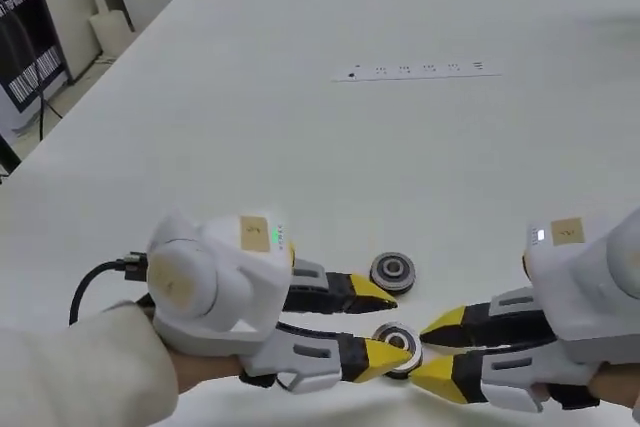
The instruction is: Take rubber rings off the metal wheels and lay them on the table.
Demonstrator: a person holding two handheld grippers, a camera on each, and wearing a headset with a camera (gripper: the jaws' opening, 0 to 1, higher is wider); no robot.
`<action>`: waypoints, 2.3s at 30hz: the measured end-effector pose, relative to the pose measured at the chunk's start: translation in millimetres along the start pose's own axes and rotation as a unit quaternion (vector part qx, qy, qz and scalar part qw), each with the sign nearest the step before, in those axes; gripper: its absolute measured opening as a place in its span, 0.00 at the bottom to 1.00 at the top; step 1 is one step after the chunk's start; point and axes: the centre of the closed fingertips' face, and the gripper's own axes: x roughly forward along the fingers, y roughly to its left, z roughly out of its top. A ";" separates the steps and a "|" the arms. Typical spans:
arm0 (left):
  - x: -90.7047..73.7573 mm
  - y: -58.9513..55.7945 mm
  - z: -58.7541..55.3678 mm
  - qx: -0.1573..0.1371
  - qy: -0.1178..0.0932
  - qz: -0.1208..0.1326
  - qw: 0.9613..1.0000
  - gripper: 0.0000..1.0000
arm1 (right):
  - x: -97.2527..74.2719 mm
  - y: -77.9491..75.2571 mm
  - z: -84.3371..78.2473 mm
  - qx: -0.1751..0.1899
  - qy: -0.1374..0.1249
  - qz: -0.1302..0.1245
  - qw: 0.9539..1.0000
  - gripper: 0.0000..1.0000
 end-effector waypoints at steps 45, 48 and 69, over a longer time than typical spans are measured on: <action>4.1 -1.5 -21.2 -0.002 0.022 0.004 1.000 0.14 | -1.0 -4.1 -2.7 -0.048 0.000 -0.013 0.999 0.04; 4.5 -2.0 -20.8 0.006 0.023 0.003 1.000 0.14 | -1.2 -5.4 -2.6 -0.043 -0.002 -0.017 0.999 0.02; 5.5 -2.1 -20.0 0.011 0.020 0.002 1.000 0.14 | -6.9 -12.0 -0.4 0.116 -0.035 -0.007 0.993 0.00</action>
